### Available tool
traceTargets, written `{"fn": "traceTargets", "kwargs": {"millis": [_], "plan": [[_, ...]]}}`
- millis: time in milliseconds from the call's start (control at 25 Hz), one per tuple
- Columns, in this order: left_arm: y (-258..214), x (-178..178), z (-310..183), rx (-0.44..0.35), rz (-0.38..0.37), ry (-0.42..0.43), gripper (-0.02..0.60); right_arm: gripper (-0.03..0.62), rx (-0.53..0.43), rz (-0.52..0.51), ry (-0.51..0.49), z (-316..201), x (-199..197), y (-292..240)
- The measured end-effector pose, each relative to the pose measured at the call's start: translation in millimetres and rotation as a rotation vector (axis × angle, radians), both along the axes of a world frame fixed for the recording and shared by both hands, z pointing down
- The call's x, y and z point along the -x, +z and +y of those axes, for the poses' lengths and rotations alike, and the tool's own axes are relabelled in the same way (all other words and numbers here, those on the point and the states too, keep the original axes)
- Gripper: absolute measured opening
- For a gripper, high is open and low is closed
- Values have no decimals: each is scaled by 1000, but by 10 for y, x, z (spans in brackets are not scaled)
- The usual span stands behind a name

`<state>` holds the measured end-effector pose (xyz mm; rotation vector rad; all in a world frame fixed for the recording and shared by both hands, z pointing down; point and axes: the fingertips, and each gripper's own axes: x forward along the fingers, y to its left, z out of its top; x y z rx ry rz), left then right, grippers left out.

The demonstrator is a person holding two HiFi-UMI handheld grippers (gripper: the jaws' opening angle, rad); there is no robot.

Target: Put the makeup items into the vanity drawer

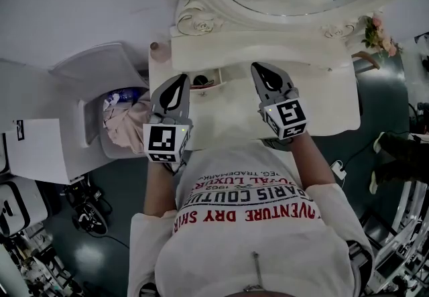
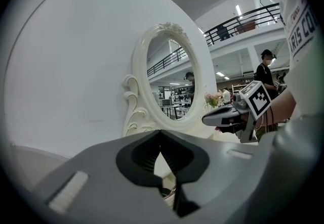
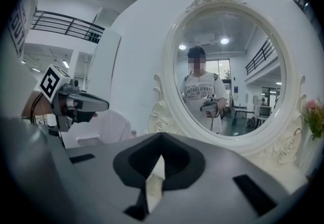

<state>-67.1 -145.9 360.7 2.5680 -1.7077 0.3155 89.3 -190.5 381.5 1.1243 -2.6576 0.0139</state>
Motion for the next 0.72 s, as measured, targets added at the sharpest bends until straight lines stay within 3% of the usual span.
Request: {"fn": "traceTargets", "kwargs": {"millis": [720], "plan": [[-24,29,-35,9,6,-41,11,6,4,-50,-12,-87,34,-69]]}}
